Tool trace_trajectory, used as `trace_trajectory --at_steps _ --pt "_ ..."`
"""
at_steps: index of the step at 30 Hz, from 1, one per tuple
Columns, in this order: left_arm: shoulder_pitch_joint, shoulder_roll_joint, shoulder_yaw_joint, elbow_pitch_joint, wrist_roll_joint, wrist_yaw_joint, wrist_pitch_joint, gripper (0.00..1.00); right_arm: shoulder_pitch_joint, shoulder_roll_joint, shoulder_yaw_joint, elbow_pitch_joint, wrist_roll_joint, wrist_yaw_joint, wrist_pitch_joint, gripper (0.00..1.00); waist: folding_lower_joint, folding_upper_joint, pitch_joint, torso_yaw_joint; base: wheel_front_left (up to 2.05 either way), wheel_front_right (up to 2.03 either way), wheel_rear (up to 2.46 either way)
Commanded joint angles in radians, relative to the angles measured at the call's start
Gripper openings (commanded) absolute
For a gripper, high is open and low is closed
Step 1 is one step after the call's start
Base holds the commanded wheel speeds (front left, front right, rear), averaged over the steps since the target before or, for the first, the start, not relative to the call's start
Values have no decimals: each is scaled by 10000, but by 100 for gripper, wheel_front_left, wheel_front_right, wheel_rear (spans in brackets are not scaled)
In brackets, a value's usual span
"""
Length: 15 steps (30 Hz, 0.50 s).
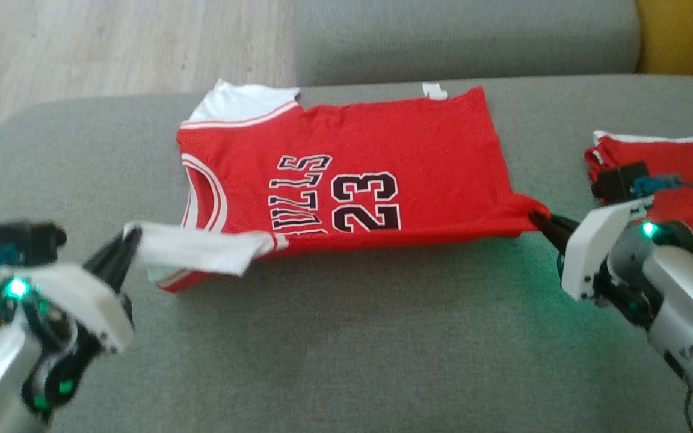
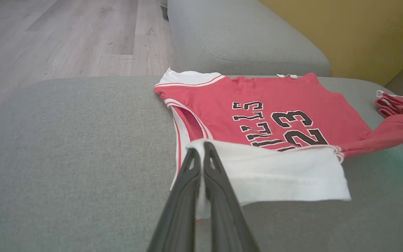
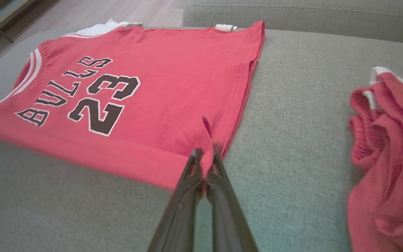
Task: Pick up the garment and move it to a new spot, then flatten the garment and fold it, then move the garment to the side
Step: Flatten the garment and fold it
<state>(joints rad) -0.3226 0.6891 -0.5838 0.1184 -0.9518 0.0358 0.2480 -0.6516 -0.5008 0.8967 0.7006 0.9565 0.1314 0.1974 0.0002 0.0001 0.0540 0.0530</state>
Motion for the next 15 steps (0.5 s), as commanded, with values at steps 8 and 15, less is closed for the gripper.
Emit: trace_trajectory --at_steps 8,15 --pt "-2590 -181 -213 1799 716 -582 922 0 -1187 458 -39 596 -313 -7 383 0 -2 -1 875 -87 0 0 0" --pt "-4133 -721 -696 3310 1315 -1067 1091 0 -1965 835 104 1021 -529 -7 360 0 -2 -1 1555 -241 0 0 0"
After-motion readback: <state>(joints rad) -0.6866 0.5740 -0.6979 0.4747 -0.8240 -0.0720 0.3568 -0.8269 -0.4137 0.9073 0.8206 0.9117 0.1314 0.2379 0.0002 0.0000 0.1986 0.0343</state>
